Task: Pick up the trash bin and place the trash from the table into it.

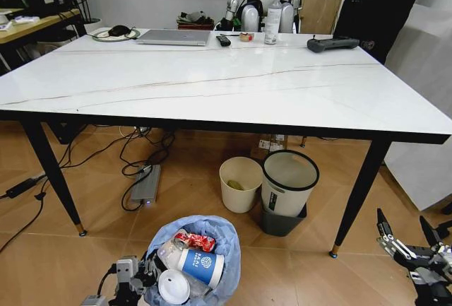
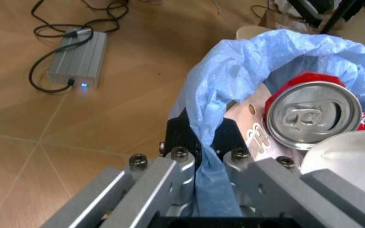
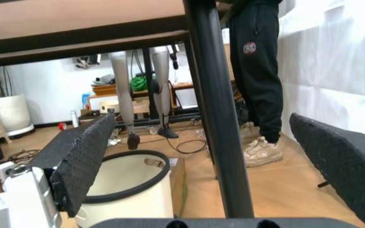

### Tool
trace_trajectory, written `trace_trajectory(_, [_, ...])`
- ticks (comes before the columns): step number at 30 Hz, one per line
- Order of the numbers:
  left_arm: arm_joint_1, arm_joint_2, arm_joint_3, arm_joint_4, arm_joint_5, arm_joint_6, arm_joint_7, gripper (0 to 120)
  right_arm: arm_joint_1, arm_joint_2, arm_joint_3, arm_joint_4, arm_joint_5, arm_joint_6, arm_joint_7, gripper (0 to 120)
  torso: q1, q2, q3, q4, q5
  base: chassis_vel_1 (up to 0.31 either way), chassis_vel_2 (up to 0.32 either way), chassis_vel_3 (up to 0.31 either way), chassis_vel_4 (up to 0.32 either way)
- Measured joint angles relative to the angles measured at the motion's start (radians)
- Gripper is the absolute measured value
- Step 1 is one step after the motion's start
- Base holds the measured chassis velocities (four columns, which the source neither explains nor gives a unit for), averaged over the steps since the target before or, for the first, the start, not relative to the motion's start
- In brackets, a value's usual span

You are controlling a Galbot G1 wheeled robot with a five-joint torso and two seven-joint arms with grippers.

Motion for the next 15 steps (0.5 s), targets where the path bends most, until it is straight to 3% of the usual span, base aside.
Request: trace_trajectory(15, [-0.002, -0.003, 0.002, 0.006, 0.002, -0.003, -0.001, 0, 0.0, 0.0, 0.0, 0.0, 0.0, 0.0, 0.0, 100, -0.016, -0.061, -0.045, 0.0, 0.0, 0.0, 0.0, 0.0, 0.0])
